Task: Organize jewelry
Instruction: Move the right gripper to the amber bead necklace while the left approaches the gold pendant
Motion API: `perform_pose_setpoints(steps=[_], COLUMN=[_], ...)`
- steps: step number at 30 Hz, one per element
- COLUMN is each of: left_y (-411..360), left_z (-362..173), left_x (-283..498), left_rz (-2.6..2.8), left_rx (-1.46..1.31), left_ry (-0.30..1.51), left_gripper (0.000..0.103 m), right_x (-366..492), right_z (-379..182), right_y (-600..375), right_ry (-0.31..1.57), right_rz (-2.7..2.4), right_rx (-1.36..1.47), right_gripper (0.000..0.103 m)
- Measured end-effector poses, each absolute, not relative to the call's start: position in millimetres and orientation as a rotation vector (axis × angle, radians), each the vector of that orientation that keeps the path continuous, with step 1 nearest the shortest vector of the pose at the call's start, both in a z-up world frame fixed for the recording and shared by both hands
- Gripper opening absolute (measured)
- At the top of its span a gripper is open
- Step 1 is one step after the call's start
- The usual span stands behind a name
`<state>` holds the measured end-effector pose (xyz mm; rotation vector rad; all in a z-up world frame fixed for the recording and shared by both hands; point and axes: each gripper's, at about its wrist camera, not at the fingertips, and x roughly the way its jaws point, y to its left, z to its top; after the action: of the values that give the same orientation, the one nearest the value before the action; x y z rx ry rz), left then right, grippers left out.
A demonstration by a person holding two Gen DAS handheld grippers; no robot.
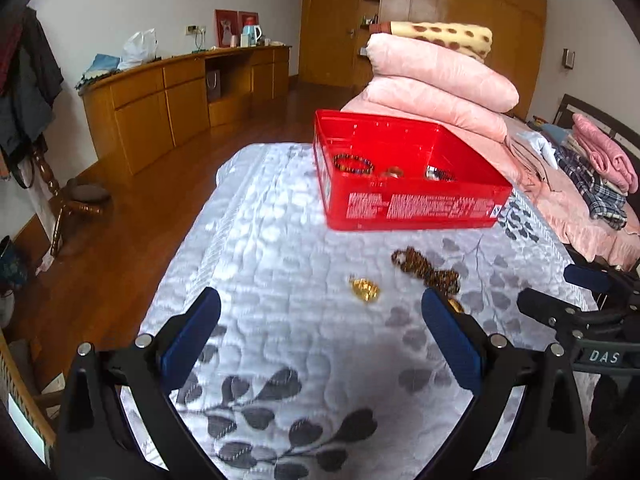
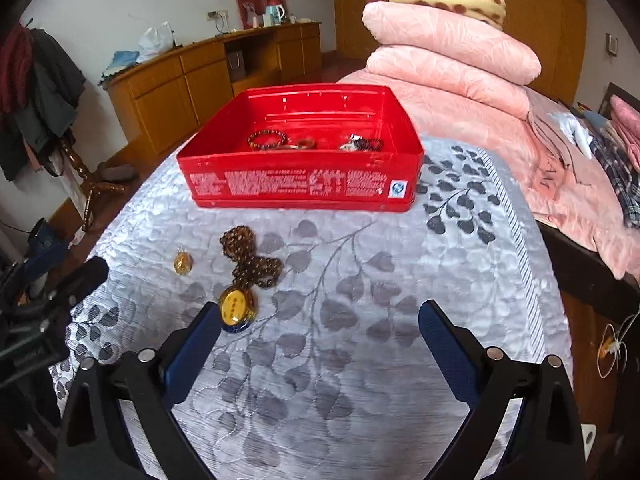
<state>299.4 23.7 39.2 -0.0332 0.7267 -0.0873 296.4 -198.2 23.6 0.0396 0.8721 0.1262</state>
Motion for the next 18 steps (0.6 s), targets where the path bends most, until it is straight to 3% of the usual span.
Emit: perform_pose_setpoints(steps=[18], left_y=[47.9], left_z=[26.9], left_x=[315.4], left_rz=[-0.027], left_rx=[-0.025], left_ry=[0.742], left_gripper=[0.097], right_x=[327.2], right_z=[6.7], right_y=[-159.9], right_ry=[0.884], right_rz=[0.083], right_rx=[-0.05], right_gripper=[0.097])
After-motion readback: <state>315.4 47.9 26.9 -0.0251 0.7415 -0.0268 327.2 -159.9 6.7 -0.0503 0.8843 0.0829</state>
